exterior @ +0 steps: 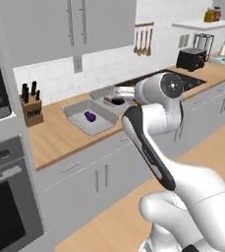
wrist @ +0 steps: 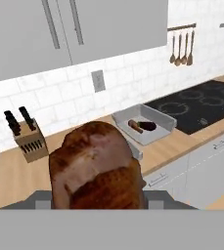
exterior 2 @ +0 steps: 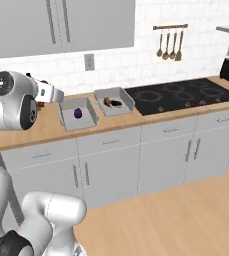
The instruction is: Place one eggplant and one chicken drumstick in each tupperware on the nearby counter, to pack two identical lunches.
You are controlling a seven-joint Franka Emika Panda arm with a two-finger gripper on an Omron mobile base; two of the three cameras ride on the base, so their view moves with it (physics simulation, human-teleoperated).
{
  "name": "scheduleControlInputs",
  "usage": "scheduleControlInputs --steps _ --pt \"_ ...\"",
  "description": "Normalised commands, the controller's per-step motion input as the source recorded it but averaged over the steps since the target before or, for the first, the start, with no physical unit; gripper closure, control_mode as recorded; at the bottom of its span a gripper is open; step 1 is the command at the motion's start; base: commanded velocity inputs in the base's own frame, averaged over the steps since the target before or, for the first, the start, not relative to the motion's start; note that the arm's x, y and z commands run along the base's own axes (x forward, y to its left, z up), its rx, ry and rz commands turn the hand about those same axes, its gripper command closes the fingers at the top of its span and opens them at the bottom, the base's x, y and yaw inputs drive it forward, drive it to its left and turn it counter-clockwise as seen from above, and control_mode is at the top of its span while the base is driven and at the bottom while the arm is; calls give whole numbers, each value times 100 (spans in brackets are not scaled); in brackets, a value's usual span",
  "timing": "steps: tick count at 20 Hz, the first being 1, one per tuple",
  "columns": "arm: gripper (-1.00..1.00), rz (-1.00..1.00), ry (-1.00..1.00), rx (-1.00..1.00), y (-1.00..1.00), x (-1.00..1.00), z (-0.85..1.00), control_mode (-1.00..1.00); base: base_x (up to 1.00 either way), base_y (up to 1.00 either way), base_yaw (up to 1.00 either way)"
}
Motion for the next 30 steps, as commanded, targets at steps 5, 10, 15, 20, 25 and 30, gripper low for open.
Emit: scheduleControlInputs --steps 5,10,15,20,25,30 --pt "100 0 0 0 0 0 0 100 100 -29 37" --pt "100 0 0 0 0 0 0 100 100 -28 35" --pt "100 12 21 0 1 36 -40 -100 60 -4 20" --pt "100 27 55 -6 35 59 -100 -100 0 0 0" --pt "100 7 58 -30 39 20 -100 -100 0 0 0" --pt "100 -4 26 -34 5 -3 -100 -100 0 0 0"
